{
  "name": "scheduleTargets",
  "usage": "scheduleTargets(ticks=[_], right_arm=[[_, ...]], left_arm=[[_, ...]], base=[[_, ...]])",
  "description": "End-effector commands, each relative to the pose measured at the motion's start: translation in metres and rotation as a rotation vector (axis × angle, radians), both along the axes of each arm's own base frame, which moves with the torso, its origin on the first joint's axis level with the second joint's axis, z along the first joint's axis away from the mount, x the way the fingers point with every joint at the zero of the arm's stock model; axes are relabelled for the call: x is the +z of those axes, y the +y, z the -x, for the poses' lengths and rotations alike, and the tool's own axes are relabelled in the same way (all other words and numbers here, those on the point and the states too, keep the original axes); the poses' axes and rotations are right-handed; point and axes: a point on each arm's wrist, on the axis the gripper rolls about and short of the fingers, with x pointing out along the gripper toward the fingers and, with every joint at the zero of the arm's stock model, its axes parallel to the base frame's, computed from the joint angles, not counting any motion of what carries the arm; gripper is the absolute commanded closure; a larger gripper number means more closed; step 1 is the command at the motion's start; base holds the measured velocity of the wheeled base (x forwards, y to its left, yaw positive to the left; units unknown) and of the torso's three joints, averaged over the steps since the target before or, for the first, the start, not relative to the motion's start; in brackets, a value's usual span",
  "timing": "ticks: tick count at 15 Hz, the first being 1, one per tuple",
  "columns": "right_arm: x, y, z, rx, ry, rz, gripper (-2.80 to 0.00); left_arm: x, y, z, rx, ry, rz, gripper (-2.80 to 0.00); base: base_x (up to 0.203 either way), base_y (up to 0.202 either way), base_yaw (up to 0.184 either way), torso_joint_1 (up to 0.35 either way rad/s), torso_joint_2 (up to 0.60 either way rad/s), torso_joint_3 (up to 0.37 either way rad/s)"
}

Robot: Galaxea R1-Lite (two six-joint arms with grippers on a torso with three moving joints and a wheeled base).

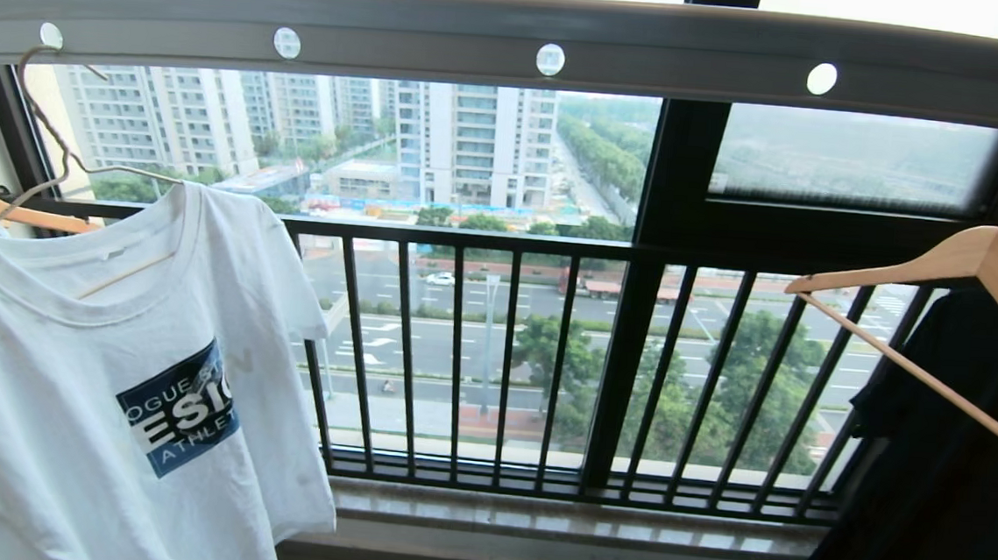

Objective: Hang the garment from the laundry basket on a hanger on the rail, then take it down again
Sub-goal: Take the clothes off the clothes rack

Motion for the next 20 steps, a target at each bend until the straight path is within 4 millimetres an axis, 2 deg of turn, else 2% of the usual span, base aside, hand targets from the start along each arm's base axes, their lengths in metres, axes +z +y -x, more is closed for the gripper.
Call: scheduleTargets(ticks=[1, 2, 5, 7, 9, 11, 20], right_arm=[[-0.010, 0.002, 0.003, -0.055, 0.024, -0.001, 0.00], [-0.012, 0.003, 0.005, -0.059, 0.025, 0.002, 0.00], [-0.029, 0.007, 0.008, 0.151, -0.005, -0.046, 0.00], [-0.047, 0.010, 0.017, 0.294, -0.105, -0.058, 0.00], [-0.064, 0.012, 0.010, 0.393, -0.149, -0.058, 0.00], [-0.070, 0.013, 0.004, 0.475, -0.186, -0.032, 0.00], [-0.073, 0.013, 0.004, 0.465, -0.152, -0.050, 0.00]], left_arm=[[-0.005, 0.000, -0.001, 0.004, 0.015, -0.002, 0.00], [-0.005, 0.000, -0.002, 0.003, 0.018, -0.003, 0.00], [-0.011, 0.000, -0.004, -0.002, 0.041, -0.004, 0.00], [-0.011, 0.000, -0.004, -0.002, 0.038, -0.007, 0.00], [-0.010, 0.000, -0.006, -0.003, -0.004, -0.041, 0.00], [-0.011, 0.000, -0.011, -0.009, -0.073, -0.080, 0.00], [-0.021, -0.002, -0.015, -0.070, -0.067, -0.066, 0.00]], base=[[0.000, 0.000, 0.000, 0.000, 0.00, 0.000], [0.000, 0.000, 0.000, 0.000, 0.00, 0.000], [0.000, 0.000, 0.000, 0.000, 0.00, 0.000], [0.000, 0.000, 0.000, 0.000, 0.00, 0.000], [0.000, 0.000, 0.000, 0.000, 0.00, 0.000], [0.000, 0.000, 0.000, 0.000, 0.00, 0.000], [0.000, 0.000, 0.000, 0.000, 0.00, 0.000]])
